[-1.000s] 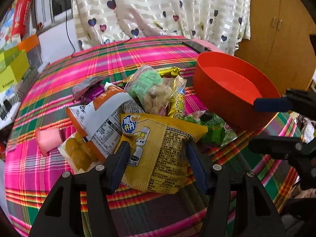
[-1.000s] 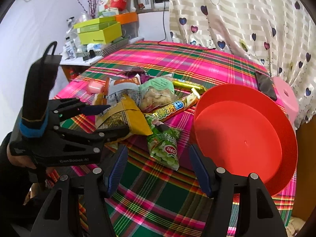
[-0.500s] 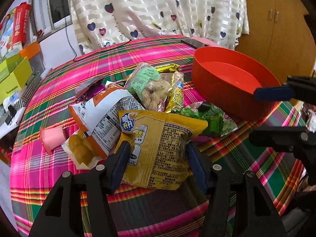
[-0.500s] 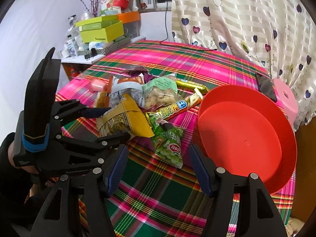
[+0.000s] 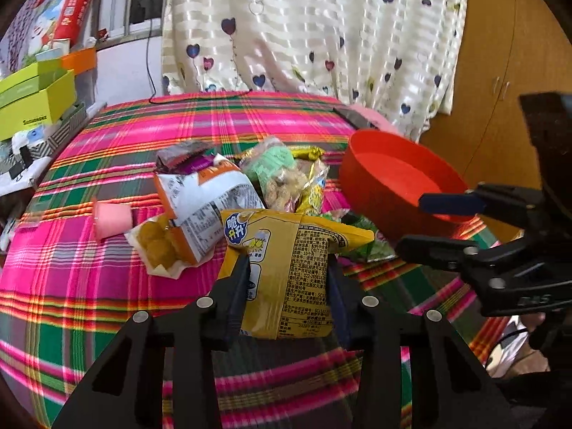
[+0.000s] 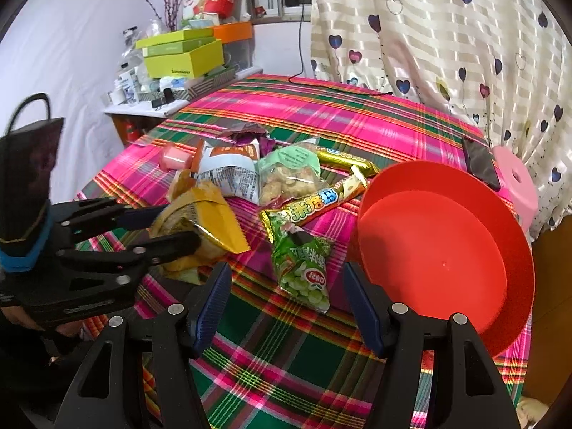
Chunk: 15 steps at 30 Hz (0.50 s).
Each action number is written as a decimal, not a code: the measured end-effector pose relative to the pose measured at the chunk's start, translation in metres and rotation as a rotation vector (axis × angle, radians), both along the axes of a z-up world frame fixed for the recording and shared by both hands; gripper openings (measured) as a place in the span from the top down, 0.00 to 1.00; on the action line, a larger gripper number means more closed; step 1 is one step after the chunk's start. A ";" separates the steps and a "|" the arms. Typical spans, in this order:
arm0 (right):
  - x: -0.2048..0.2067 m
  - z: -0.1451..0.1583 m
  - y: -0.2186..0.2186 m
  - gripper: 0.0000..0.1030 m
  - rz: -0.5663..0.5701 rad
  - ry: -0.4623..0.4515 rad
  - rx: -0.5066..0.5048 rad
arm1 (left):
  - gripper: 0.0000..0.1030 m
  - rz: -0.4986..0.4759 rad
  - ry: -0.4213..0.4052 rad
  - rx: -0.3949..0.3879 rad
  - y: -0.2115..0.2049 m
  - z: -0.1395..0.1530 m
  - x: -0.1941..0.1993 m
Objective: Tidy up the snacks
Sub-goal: 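Grasp the yellow chip bag with the left tool while the right tool grasps the green pea bag, then lift the yellow chip bag with the left tool while the right tool carries the green bag over the basket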
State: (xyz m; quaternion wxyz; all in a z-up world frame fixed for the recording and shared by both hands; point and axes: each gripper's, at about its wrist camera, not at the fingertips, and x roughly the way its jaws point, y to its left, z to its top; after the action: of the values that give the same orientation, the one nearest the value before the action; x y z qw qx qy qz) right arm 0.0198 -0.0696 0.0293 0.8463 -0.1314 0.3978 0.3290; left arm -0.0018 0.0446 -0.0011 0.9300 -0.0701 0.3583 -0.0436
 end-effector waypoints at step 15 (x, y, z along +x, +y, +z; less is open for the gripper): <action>0.013 -0.035 0.033 0.37 0.029 0.056 -0.141 | 0.60 0.136 -0.036 -0.083 0.042 0.009 -0.013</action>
State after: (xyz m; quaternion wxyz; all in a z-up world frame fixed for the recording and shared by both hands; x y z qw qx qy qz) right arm 0.0328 -0.0369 -0.0053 0.8187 -0.1871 0.4415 0.3160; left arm -0.0148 0.0871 0.0075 0.9333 -0.1320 0.3338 0.0038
